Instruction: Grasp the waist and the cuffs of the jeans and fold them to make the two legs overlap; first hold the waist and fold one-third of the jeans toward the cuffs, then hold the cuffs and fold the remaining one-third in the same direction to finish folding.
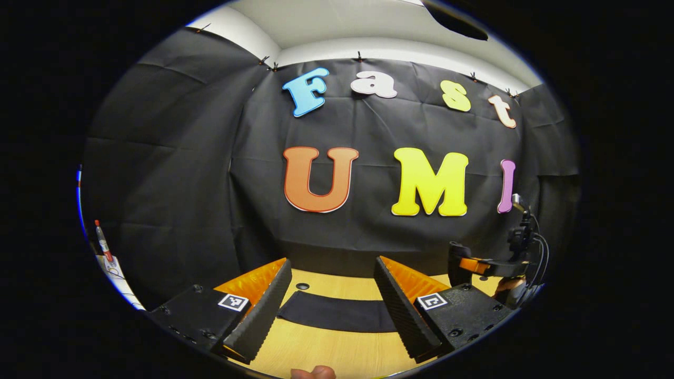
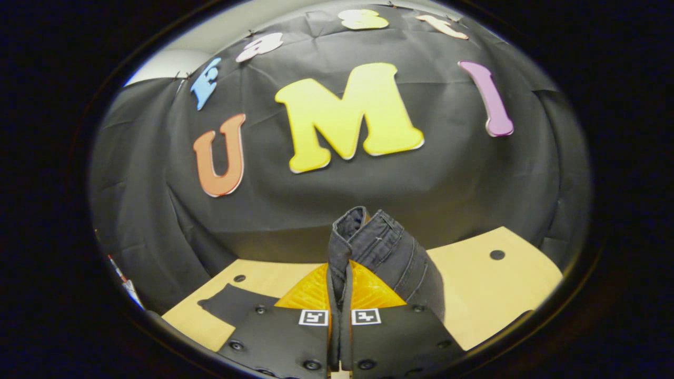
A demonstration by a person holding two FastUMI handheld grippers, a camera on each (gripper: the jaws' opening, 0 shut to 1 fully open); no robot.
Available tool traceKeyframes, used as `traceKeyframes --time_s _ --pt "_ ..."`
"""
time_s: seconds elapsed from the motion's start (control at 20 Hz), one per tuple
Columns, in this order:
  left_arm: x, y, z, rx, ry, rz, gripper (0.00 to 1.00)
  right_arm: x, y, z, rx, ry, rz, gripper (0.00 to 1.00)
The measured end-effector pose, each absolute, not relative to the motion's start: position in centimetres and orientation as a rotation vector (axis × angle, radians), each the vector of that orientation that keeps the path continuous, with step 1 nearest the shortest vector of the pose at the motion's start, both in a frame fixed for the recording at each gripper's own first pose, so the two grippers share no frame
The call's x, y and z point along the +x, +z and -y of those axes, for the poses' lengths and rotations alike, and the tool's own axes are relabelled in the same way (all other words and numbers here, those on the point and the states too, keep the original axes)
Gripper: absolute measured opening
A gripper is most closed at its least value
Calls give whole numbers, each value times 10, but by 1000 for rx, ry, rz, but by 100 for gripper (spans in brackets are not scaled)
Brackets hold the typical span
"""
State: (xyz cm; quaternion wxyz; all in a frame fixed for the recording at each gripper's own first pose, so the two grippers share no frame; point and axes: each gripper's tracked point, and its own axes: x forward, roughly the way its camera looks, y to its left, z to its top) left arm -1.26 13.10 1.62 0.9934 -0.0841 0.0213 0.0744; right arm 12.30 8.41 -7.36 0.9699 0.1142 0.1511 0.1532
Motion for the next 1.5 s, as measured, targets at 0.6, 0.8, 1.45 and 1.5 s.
traceKeyframes --time_s 0.6,0.8,1.45,1.5 --pt "-31 -5 -169 -209 242 -86 100 98 -231 -195 47 387 -558 0" --pt "-31 -12 -175 -232 267 -95 99 93 -260 -205 4 399 -600 3" --pt "19 -71 -184 -486 264 -152 98 80 -156 -230 -46 558 -388 96" --pt "27 -82 -181 -545 254 -172 99 82 -138 -222 -43 552 -353 96"
